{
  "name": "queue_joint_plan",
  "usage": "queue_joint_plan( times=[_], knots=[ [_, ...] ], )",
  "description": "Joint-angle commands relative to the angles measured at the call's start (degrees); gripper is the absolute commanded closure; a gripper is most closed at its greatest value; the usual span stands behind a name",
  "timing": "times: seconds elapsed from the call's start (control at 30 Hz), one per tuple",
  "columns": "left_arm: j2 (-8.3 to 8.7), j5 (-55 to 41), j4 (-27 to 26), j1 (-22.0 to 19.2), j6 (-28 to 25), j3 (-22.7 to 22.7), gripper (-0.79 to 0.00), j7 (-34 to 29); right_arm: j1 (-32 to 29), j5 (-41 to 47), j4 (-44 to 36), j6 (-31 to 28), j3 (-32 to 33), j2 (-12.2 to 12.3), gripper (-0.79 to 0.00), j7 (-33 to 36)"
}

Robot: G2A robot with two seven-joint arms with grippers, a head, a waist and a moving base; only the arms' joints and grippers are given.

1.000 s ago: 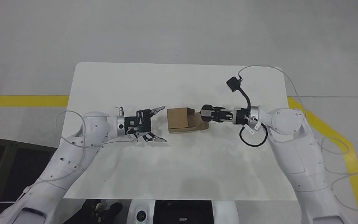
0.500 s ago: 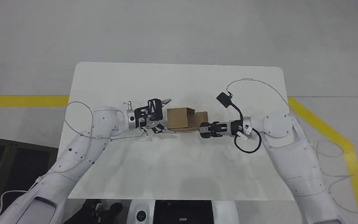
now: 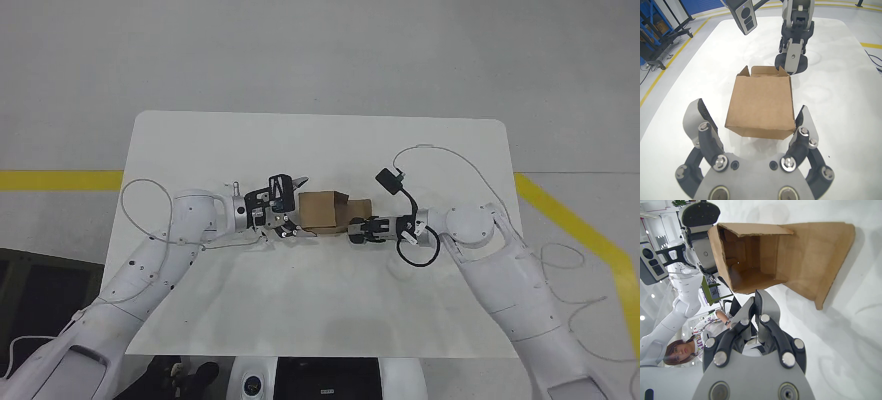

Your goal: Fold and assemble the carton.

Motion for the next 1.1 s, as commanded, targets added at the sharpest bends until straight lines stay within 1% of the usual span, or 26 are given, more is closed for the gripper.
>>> queue_joint_plan(
  times=[0.0,0.17,0.47,0.7,0.97,1.07],
  knots=[
    [0.0,0.09,0.33,0.01,-0.25,-0.11,-0.785,0.28,0.89,-0.24,1.02,-1.36,-0.72,-0.2,0.0,-0.64],
    [-0.03,0.36,0.84,-0.09,-0.96,-0.34,-0.785,0.77,3.82,-0.11,3.99,-5.46,-3.33,-0.9,0.0,0.1],
    [-0.13,0.67,1.75,-0.5,-2.1,-0.65,-0.785,0.93,10.23,2.85,11.66,-11.96,-8.87,-3.06,0.0,1.76],
    [-0.05,1.46,2.41,-0.63,-2.73,-1.04,-0.785,1.34,13.43,5.63,16.66,-16.85,-11.96,-4.66,0.0,2.34],
    [0.05,1.76,2.9,-0.68,-3.51,-1.58,-0.785,1.47,16.32,7.55,21.3,-20.19,-14.82,-6.42,0.0,1.83],
    [0.06,1.67,3.06,-0.72,-3.84,-1.74,-0.785,1.46,16.83,7.63,22.15,-20.41,-15.29,-6.74,0.0,1.57]
  ],
)
